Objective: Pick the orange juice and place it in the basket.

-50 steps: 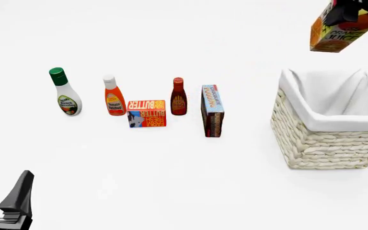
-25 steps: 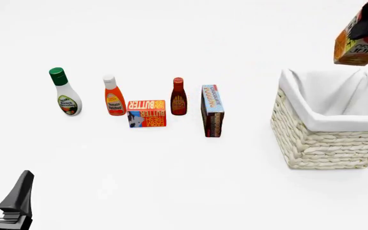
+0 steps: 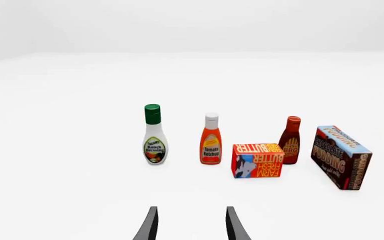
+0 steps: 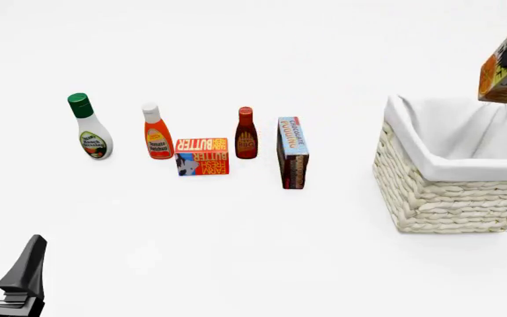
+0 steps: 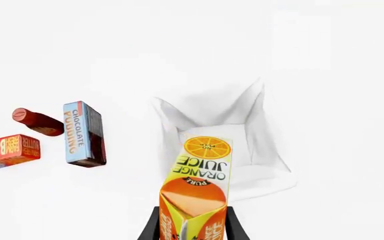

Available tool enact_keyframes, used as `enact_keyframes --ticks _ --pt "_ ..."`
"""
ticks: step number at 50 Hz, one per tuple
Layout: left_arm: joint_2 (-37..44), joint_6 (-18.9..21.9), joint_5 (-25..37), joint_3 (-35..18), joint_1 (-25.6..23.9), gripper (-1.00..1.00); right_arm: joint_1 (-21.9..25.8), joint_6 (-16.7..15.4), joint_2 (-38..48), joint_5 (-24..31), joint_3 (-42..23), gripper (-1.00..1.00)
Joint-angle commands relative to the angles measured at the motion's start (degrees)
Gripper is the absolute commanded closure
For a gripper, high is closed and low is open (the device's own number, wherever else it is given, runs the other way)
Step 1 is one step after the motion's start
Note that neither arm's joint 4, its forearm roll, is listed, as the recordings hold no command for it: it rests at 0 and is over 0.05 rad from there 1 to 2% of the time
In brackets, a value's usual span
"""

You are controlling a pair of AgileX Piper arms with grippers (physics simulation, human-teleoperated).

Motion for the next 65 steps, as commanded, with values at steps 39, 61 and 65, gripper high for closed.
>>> enact_keyframes --ticks 39,61,65 --pt "0.03 -0.12 0.09 0.00 0.03 -1.00 -1.42 4.35 4.88 0.00 1.19 1.00" --pt "0.03 -0.13 0.09 0.00 0.04 -1.00 -2.87 6.07 7.64 0.00 1.70 1.00" --pt "0.03 -0.11 0.09 0.00 0.03 -1.00 -3.51 5.85 8.11 0.00 2.06 1.00"
